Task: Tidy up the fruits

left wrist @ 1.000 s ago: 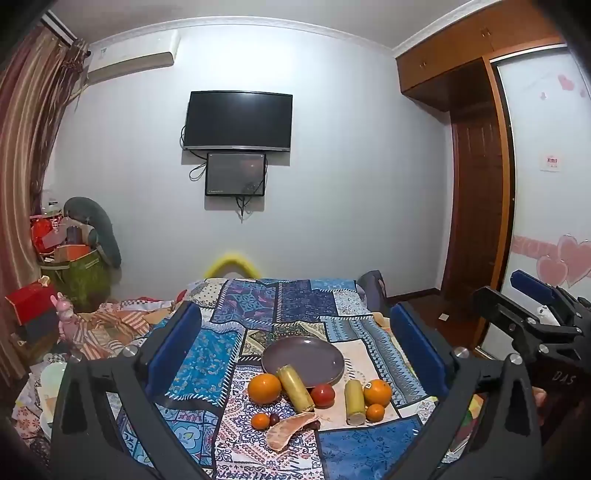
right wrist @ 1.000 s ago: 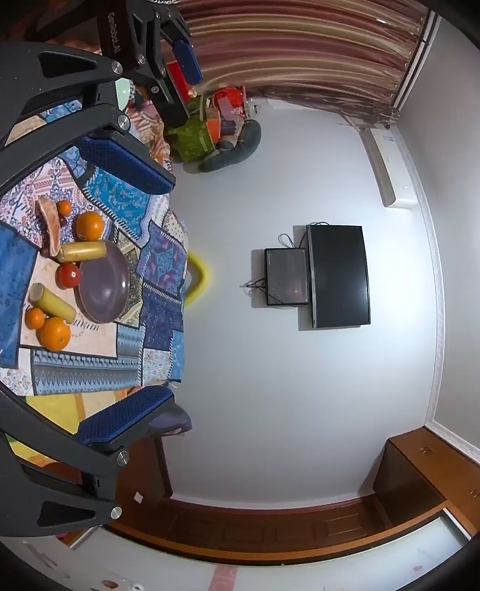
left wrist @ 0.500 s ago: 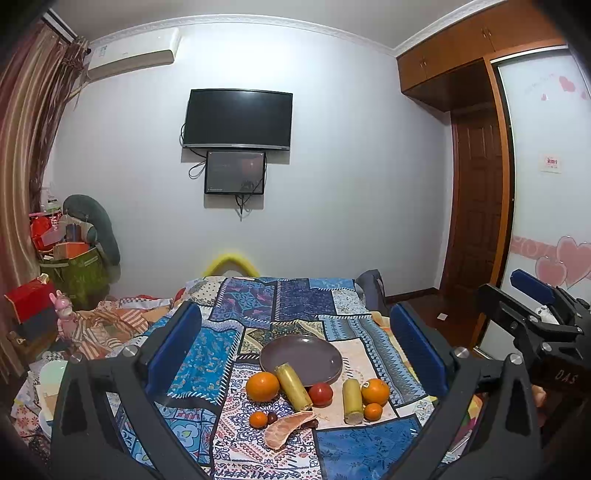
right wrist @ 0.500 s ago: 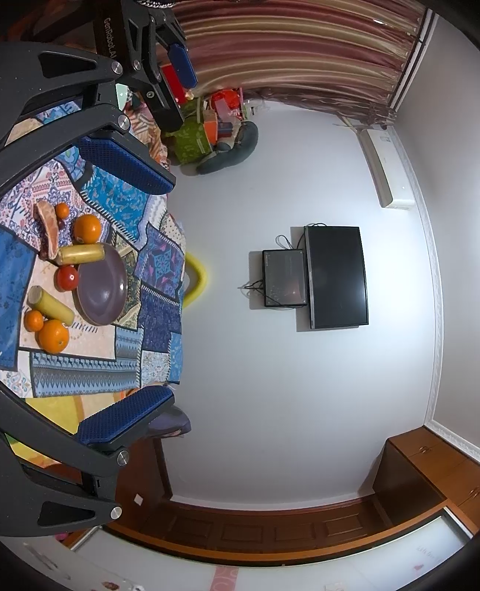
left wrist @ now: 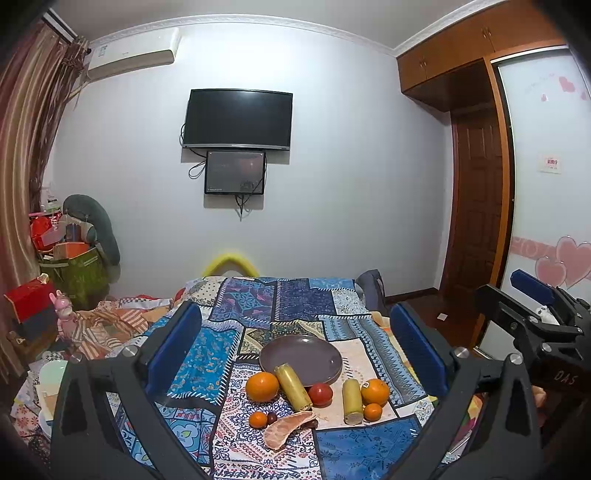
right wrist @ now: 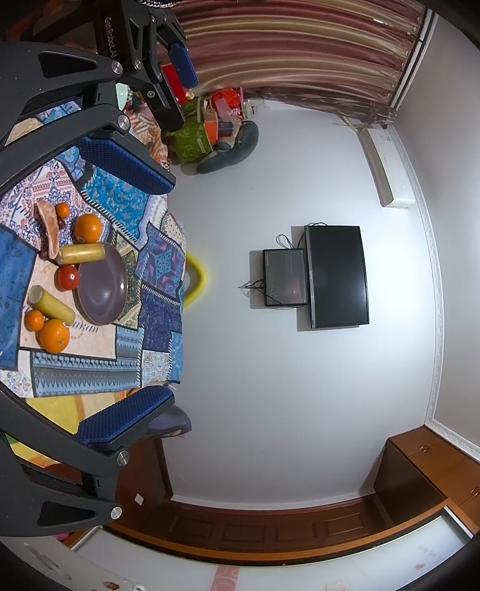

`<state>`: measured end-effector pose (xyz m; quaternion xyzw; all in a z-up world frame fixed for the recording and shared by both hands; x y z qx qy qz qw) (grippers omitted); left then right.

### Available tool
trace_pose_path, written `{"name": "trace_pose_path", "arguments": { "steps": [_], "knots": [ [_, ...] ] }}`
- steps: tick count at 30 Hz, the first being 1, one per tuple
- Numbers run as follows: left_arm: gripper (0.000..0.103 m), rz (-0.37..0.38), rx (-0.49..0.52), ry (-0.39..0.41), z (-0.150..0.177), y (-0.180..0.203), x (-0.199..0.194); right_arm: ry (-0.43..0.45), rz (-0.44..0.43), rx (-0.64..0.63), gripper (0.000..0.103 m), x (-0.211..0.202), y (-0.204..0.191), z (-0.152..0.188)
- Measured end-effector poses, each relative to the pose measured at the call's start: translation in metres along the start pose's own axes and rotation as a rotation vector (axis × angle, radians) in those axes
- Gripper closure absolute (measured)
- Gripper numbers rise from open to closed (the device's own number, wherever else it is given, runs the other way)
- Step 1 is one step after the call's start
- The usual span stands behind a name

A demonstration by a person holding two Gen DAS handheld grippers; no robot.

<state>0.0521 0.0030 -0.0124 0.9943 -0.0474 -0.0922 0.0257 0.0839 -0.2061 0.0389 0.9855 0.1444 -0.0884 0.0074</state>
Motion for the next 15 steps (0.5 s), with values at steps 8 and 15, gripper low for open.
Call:
{"name": "trace_pose_path", "arguments": {
  "steps": [8,15],
  "knots": [
    [0.000,-0.001,-0.004,0.001,-0.0011,-0.0007,0.0032,0.002,0.000,-0.001,0.000,-0.0002,-0.0003,0.0007],
    [0.000,-0.002,-0.008,-0.003,-0.0009,-0.0018,0.0035,-0.001,-0.002,0.001,0.000,0.0003,-0.0008,-0.0001]
  ]
}}
Point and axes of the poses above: each gripper's, at about its wrist camera, not at the fingertips, and x roughly the way its jaws point, y to its right, z to its underside, the point moved 5 cm from there along x, roughly the way its jaws point, and after that the axes turned 4 degrees about z, right-handed, at the moved point
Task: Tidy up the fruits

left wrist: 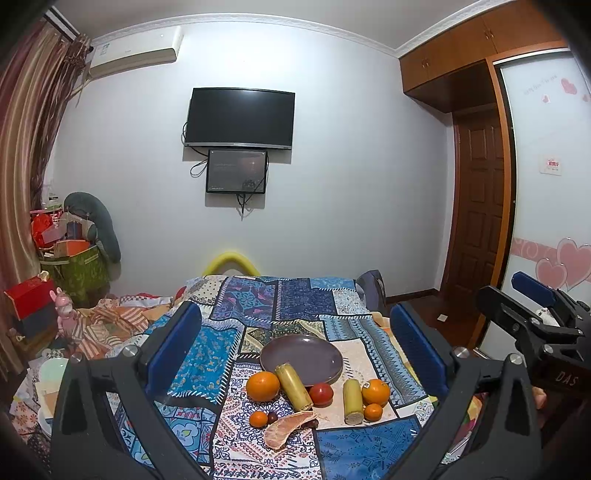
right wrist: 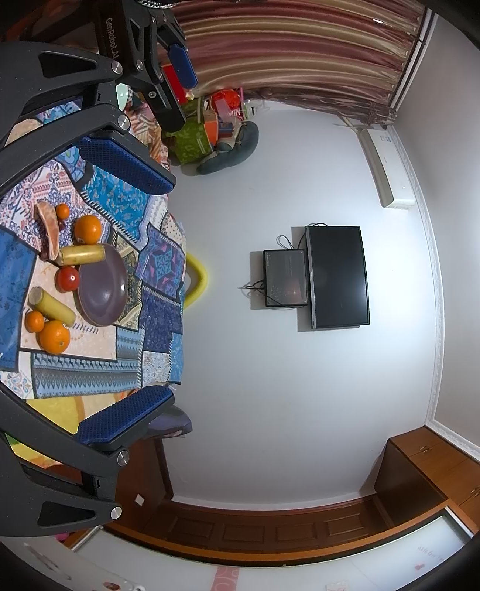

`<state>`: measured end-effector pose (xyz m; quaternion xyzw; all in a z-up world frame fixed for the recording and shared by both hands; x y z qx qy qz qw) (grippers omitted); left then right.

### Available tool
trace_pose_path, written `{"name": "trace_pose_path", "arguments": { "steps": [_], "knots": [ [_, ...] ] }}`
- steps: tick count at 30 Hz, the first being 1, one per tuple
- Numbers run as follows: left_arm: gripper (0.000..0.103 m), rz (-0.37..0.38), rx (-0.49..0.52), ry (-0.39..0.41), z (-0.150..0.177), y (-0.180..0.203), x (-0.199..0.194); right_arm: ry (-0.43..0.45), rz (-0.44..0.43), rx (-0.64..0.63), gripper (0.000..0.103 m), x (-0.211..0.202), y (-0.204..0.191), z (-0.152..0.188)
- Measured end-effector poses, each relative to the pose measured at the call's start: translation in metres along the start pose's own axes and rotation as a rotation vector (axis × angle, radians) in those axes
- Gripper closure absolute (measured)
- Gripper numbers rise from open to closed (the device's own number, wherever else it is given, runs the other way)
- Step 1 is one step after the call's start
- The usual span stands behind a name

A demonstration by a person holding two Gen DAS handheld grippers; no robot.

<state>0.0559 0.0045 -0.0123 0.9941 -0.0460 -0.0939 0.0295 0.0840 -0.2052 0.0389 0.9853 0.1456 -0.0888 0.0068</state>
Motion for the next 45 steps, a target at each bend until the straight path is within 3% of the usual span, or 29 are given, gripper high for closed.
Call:
{"name": "trace_pose_path", "arguments": {
  "steps": [28,38,45],
  "knots": [
    [0.000,-0.008,0.005,-0.024,0.007,-0.004,0.012,-0.021,0.004,0.013,0.000,0.010,0.001,0.011],
    [0.000,-0.047,0.006,-0.112,0.025,-0.020,0.056,-0.094,0.035,0.012,0.000,0.039,0.015,0.034],
    [0.000,-0.069,-0.006,-0.222,0.047,-0.045,0.104,-0.216,0.078,-0.018,0.000,0.078,0.035,0.070]
  ]
}}
Point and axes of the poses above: each gripper's, at about its wrist camera, not at the fingertips, and x roughly the way its jaws point, y to its right, z to its underside, the point moved 5 cm from there along x, roughly the way its jaws point, and after that the axes turned 4 degrees about z, right-handed, at the moved point
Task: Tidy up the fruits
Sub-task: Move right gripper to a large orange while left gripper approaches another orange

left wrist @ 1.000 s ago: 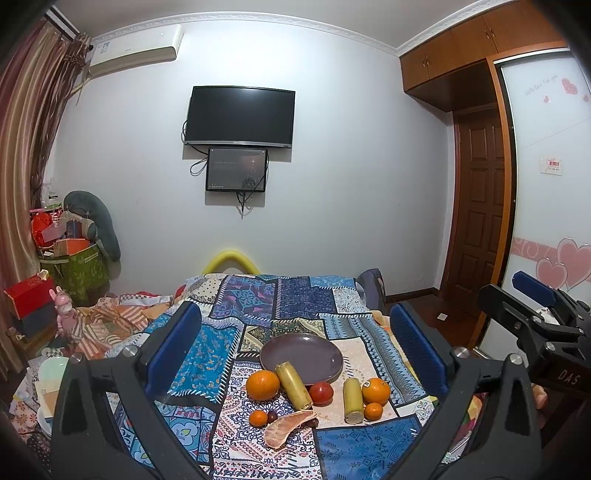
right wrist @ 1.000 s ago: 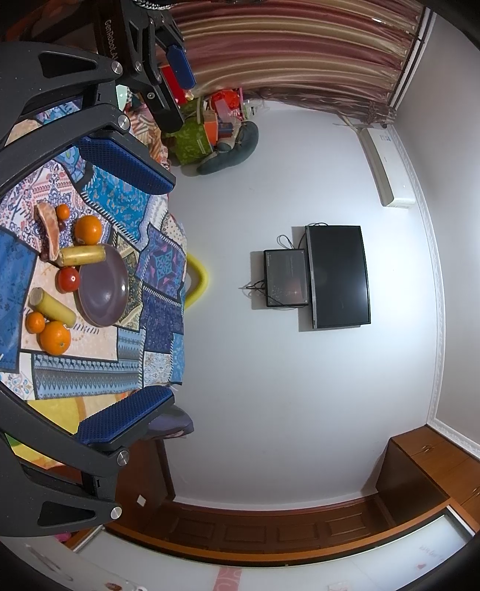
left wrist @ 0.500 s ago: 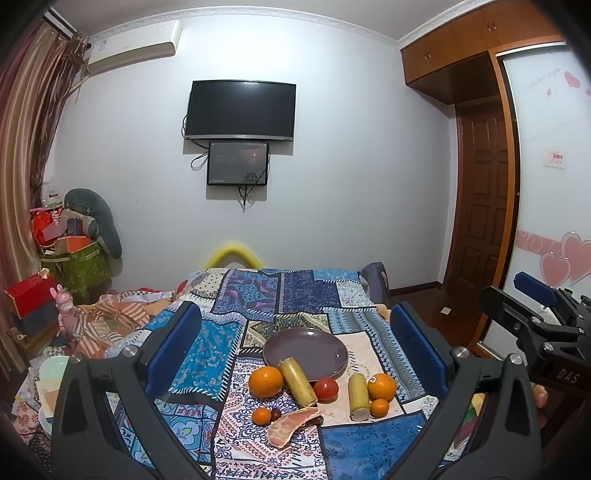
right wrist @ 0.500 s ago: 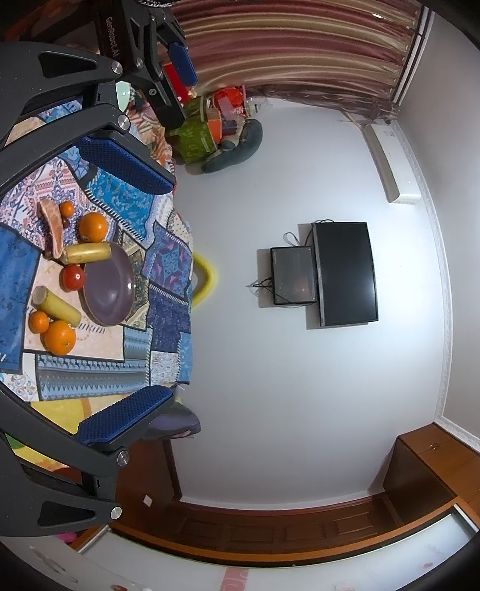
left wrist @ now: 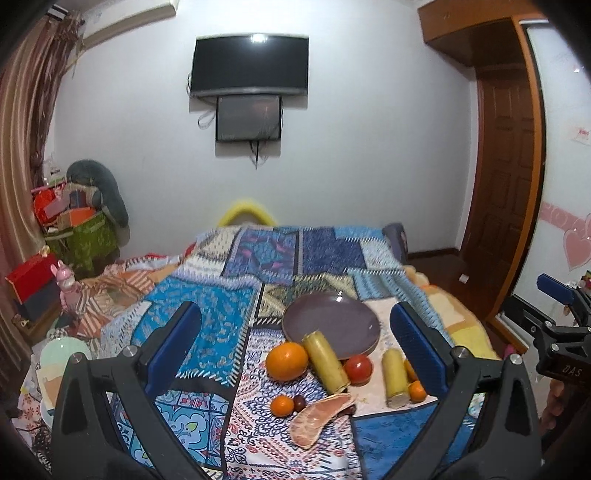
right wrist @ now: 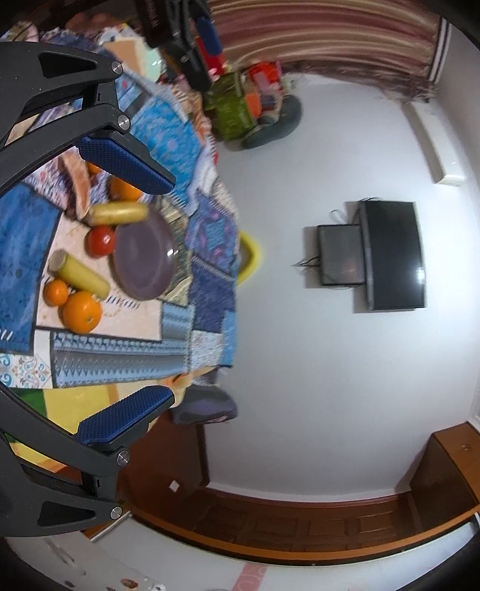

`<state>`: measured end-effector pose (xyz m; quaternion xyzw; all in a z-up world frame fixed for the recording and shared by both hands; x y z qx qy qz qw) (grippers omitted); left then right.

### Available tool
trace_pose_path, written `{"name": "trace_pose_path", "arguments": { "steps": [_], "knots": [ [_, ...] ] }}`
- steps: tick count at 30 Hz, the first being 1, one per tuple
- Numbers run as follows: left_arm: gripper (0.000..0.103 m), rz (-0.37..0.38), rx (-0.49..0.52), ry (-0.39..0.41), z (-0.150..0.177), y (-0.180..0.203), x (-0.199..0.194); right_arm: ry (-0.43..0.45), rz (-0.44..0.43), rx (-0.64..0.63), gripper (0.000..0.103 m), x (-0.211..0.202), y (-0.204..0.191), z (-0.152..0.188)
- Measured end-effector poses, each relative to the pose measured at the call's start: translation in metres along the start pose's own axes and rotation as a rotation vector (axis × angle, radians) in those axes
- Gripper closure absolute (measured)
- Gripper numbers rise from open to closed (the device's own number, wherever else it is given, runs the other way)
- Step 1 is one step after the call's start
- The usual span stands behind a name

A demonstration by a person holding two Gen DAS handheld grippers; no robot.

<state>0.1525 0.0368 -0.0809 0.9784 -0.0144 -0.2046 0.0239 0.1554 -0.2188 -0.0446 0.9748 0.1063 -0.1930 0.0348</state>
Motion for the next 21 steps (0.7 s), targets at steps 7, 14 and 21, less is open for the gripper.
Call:
{"name": "trace_pose_path", "arguments": {
  "steps": [7,14,21],
  "knots": [
    [0.000,-0.012,-0.017,-0.157,0.023,-0.028,0.062,-0.133,0.044,-0.020,0.000,0.044,0.021,0.024],
    [0.012,0.045,0.016,-0.325,0.056,-0.039,0.119,-0.294,0.035,-0.017,0.009,0.082,0.036,0.058],
    [0.018,0.080,-0.011,-0.447,0.088,-0.042,0.165,-0.388,-0.006,0.006,0.018,0.108,0.044,0.083]
  ]
}}
Point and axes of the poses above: each gripper's, at about its wrist camera, not at the fingertips, and x roughly the way its jaws point, y to its right, z to its underside, the point moved 5 cm from there along x, roughly the way its jaws point, and after that the axes turned 4 degrees about z, right-handed, at the moved point
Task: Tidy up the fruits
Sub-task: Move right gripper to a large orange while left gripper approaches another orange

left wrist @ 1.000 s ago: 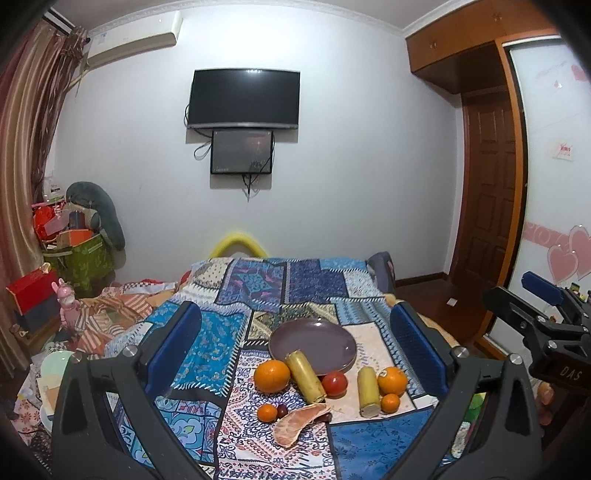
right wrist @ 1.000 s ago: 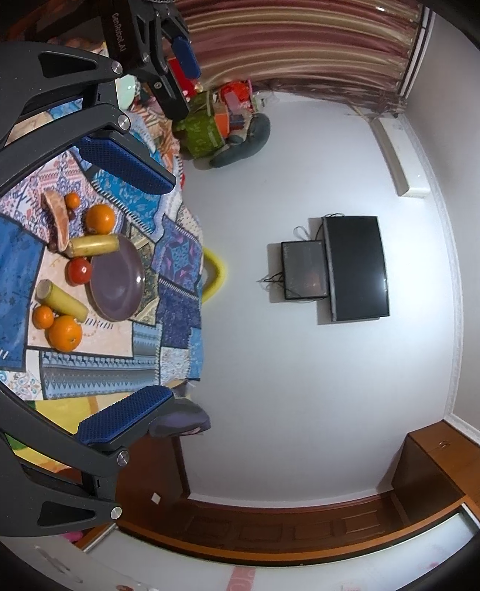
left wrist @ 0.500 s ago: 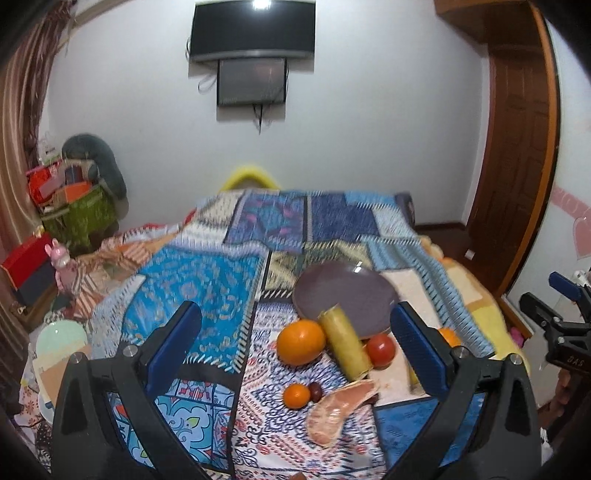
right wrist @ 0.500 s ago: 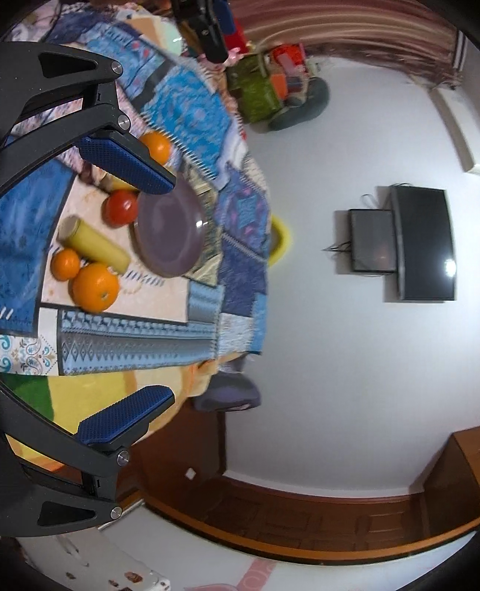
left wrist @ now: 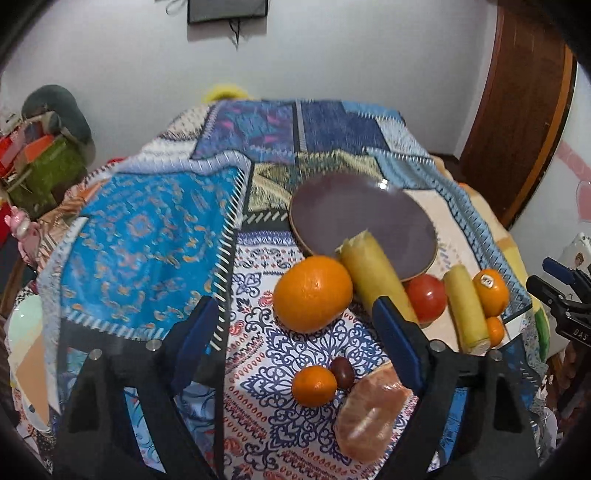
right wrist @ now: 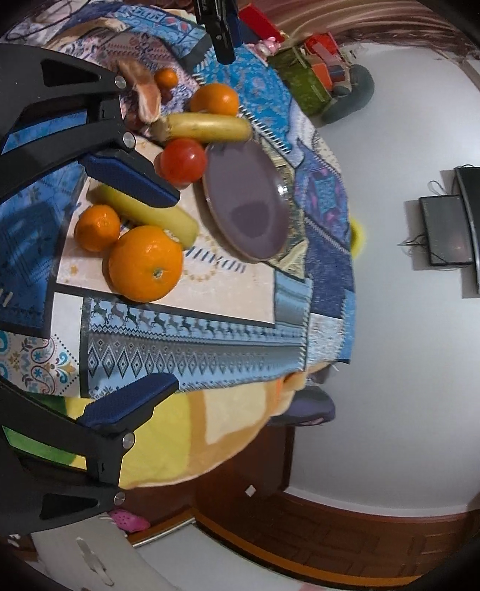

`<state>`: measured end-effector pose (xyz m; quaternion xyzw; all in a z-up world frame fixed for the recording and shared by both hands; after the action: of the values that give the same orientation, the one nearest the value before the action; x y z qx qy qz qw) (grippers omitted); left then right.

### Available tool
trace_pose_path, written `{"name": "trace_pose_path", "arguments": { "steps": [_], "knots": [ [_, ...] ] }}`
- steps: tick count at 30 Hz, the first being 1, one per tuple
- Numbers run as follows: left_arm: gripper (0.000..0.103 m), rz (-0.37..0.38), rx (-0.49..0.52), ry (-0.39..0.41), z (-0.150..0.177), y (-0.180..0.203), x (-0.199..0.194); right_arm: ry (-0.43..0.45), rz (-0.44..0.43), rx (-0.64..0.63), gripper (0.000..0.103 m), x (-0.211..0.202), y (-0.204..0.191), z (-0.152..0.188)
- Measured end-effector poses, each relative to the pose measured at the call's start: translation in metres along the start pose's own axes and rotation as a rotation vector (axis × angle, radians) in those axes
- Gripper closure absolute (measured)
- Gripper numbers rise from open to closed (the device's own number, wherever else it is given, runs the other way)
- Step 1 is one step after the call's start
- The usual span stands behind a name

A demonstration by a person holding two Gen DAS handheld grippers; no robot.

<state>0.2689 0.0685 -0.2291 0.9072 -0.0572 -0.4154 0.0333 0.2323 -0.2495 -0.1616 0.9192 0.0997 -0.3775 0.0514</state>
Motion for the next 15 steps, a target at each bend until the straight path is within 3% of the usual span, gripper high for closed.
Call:
{"name": "trace_pose_path", "arguments": {
  "steps": [4,15],
  "knots": [
    [0.024,0.021,0.008,-0.028,0.001,0.002,0.019,-0.058,-0.039,0.001,0.028,0.020,-0.002,0.005],
    [0.024,0.048,-0.016,-0.082,0.003,0.002,0.052,-0.122,-0.095,0.006,0.029,0.049,-0.012,0.013]
  ]
}}
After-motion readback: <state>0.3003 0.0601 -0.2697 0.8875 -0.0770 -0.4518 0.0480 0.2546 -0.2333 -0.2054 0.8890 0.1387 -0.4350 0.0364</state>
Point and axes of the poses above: each gripper's, at about its wrist camera, not at the fingertips, and x roughly the way its jaws point, y to its right, z to its underside, the point moved 5 cm from there along x, roughly the way its jaws point, and after that the axes turned 4 degrees about z, right-handed, at the moved point
